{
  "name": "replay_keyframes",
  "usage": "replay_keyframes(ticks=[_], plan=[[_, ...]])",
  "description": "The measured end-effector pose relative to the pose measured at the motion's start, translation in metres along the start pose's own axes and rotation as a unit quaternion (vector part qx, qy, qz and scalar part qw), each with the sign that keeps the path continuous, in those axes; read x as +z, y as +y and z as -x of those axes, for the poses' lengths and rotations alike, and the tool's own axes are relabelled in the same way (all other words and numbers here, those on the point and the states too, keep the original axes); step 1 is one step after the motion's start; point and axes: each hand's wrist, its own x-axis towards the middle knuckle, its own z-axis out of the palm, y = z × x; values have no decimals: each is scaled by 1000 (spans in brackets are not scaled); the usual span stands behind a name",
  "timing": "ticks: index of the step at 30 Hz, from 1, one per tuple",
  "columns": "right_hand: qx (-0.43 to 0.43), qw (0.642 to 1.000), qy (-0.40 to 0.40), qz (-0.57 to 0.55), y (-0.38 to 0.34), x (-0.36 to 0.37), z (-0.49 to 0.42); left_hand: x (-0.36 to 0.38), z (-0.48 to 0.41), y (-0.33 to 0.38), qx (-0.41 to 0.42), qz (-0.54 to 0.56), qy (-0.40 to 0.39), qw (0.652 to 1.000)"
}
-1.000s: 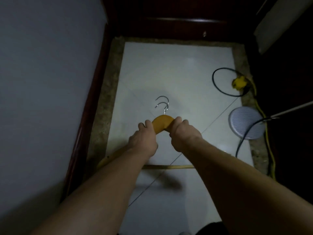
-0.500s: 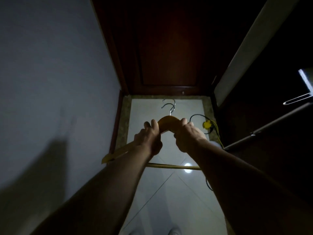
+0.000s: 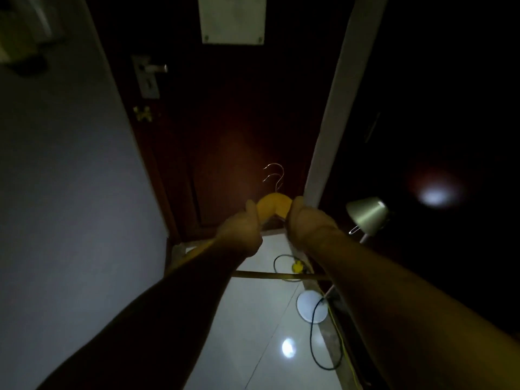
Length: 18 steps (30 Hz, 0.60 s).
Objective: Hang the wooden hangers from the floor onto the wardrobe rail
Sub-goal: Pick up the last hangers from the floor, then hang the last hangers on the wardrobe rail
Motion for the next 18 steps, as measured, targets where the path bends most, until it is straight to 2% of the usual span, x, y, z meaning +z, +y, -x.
replay_keyframes(ticks=[6, 10, 13, 18], plan=[[57, 989, 127, -48, 66, -76, 75, -52, 32, 82, 175, -11, 41, 984], [133, 971, 191, -58, 127, -119, 137, -72, 74, 164, 269, -12, 48, 962], [204, 952, 220, -64, 177, -147, 192, -74, 109, 229, 335, -3, 46, 941], [271, 927, 252, -56, 269, -174, 284, -62, 183, 330, 425, 1, 66, 903]])
